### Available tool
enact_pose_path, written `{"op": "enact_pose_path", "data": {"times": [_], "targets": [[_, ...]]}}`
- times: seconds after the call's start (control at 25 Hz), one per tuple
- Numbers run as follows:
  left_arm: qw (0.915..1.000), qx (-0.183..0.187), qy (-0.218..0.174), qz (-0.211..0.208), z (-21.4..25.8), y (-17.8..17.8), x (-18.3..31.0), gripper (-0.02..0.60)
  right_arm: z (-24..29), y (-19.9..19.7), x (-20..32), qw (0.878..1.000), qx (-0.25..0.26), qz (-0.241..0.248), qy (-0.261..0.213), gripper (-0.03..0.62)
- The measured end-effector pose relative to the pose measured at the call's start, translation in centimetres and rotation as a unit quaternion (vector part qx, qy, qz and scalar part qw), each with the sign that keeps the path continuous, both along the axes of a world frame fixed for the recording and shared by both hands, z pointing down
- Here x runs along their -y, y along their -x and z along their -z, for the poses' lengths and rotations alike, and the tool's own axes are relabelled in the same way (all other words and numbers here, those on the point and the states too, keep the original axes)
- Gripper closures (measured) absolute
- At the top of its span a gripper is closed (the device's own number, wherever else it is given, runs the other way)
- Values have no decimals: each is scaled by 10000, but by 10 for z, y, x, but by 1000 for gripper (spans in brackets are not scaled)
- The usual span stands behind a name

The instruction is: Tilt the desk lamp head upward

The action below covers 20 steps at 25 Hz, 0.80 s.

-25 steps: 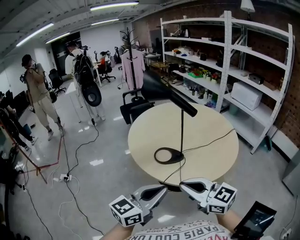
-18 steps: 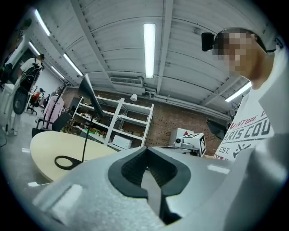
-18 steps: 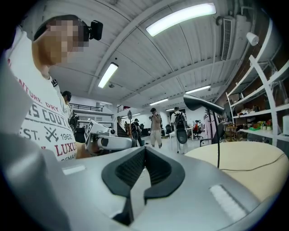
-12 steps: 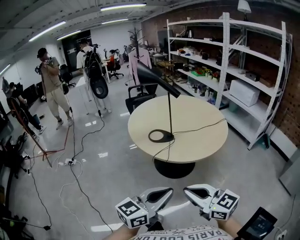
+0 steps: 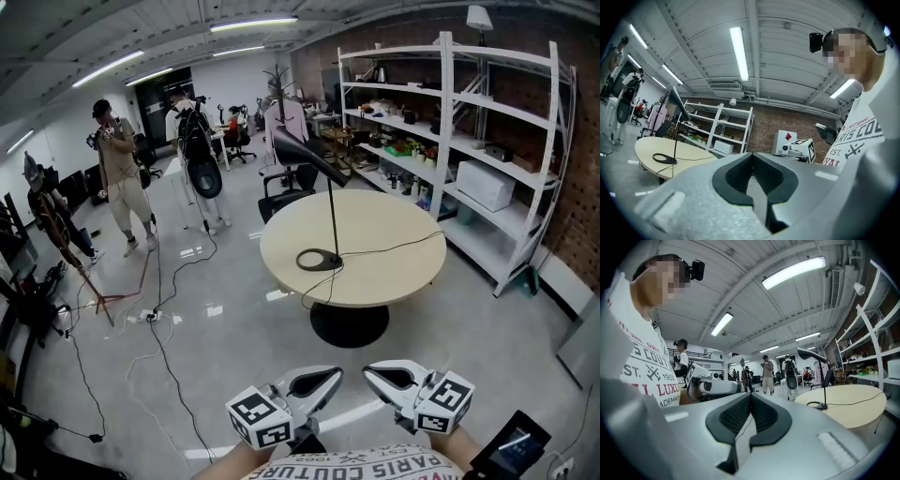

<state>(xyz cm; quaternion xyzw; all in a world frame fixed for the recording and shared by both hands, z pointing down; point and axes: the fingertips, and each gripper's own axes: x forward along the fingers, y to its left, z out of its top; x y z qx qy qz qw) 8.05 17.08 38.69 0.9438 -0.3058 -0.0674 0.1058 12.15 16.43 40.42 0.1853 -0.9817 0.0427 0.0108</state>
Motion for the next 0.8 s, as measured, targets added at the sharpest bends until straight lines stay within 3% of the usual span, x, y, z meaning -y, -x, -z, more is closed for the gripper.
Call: {"op": "enact_pose_path", "data": {"times": [0.36, 0.8], "targets": [[9999, 98, -132, -29, 10, -12, -19, 581, 14, -10, -17, 9998, 122, 34, -132, 591], [9991, 137, -395, 112, 28, 4, -16, 581, 34, 0, -12, 9988, 154, 77, -453, 591]]}}
